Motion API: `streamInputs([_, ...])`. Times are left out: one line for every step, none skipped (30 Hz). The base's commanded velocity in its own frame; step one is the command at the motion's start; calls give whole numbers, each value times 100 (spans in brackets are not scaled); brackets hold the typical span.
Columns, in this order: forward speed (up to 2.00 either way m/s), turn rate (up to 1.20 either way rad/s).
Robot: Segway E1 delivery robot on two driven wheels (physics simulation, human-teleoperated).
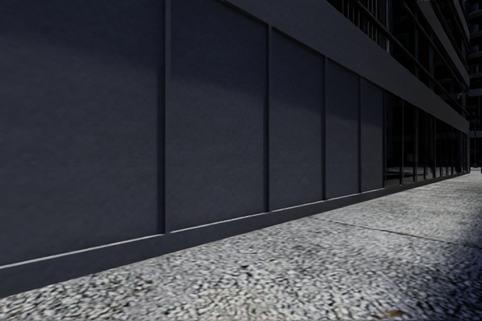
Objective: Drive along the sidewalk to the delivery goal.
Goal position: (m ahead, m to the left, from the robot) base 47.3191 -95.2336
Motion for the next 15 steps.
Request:
streamInputs([200, -40])
streamInputs([200, -40])
streamInputs([200, -40])
streamInputs([200, -40])
streamInputs([200, -40])
streamInputs([200, -40])
streamInputs([200, -40])
streamInputs([200, -40])
streamInputs([200, -40])
streamInputs([200, -40])
streamInputs([200, -40])
streamInputs([200, -40])
streamInputs([200, -40])
streamInputs([200, -40])
streamInputs([200, -40])
